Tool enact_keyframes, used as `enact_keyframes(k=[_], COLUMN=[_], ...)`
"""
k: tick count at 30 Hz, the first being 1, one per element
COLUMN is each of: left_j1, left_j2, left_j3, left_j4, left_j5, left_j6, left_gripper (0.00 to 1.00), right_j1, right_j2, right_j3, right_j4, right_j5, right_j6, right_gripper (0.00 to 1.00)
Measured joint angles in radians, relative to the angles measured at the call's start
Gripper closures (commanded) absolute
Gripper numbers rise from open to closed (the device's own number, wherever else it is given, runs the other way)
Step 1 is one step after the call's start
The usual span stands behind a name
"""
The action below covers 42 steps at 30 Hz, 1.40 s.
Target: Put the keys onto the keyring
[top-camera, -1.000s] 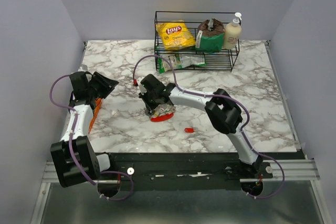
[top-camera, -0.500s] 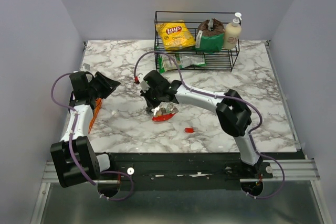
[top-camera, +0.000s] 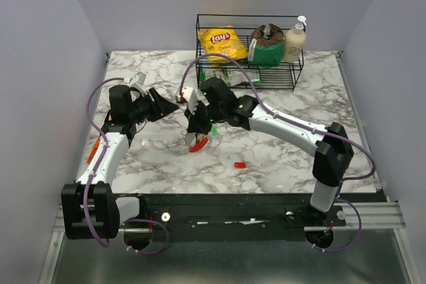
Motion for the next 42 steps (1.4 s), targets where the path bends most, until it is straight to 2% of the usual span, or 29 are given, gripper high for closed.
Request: enact_keyframes(k=[7, 15, 25, 32, 42], left_j1=[-0.086, -0.212, -0.336, -0.355, -0.386], left_j2=[-0.081, -0.154, -0.200, -0.288, -0.397], left_j3=[-0.023, -0.034, -0.039, -0.076, -0.135], left_j4=[0.087, 0.156, 0.171, 0.177, 0.290], left_j5=[0.089, 0.175, 0.209, 0.207, 0.220], left_j6=[0.017, 0.051, 0.113, 0.137, 0.148], left_gripper=[0.51, 0.54, 0.55, 0.57, 0.51], right_j1=[-0.049, -0.114, -0.130, -0.159, -0.188], right_j2=[-0.185, -0.306, -0.393, -0.446, -0.463], right_j3=[-0.135, -0.210, -0.245, -0.263, -0.272], right_j4=[0.007, 0.019, 0.045, 0.090, 0.142], right_j5=[-0.179, -0.352, -0.457, -0.498, -0.547], right_j6=[-0.102, -0.166, -0.174, -0.147, -0.097], right_gripper=[0.99, 0.99, 0.99, 0.99, 0.99])
